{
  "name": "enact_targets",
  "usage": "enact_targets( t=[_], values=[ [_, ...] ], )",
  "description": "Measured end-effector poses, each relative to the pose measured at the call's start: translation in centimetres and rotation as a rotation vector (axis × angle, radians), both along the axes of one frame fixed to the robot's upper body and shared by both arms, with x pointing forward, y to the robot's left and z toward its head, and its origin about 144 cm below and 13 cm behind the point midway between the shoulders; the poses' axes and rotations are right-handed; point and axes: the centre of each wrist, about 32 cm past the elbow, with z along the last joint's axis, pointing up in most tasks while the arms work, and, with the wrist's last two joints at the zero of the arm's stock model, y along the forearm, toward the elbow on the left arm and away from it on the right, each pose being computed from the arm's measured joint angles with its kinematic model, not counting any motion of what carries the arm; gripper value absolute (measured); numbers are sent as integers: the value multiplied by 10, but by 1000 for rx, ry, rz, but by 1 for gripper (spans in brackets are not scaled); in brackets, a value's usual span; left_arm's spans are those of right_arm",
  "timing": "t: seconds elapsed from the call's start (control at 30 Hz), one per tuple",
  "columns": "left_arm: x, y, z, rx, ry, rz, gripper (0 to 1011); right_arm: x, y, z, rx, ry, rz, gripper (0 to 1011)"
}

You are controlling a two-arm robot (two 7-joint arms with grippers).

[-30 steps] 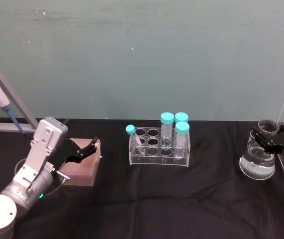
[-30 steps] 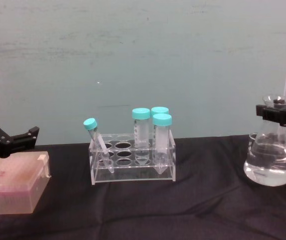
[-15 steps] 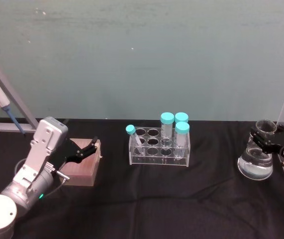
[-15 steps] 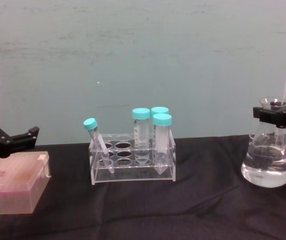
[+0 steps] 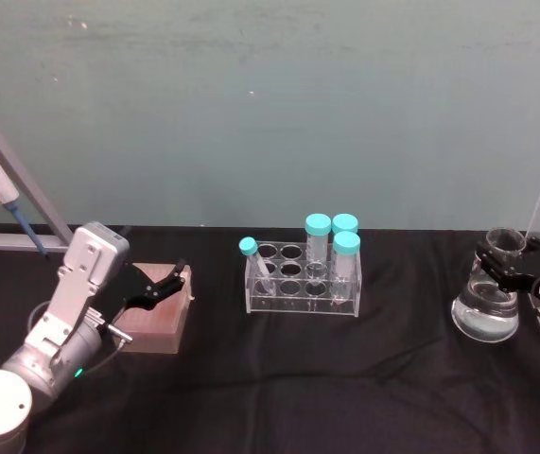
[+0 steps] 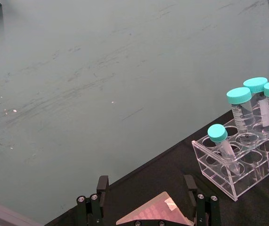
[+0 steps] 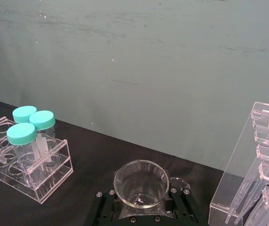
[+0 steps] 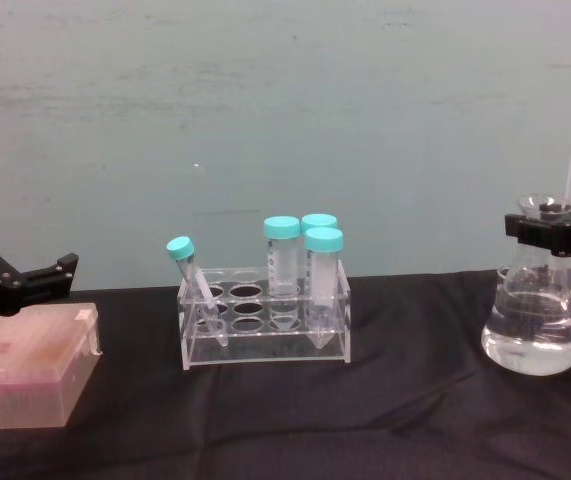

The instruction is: Place the experimental apparatus aside using one hand.

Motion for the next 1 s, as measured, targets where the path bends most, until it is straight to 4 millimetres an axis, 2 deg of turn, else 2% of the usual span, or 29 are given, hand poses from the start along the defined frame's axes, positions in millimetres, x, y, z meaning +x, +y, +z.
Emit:
enact_targets(
  t=[0.8, 1.0],
  values=[
    [0, 0, 0, 0, 0, 0, 1000, 0, 0, 0, -2, 0, 0, 473],
    [0, 0, 0, 0, 0, 0, 1000, 0, 0, 0, -2, 0, 0, 659]
  ],
)
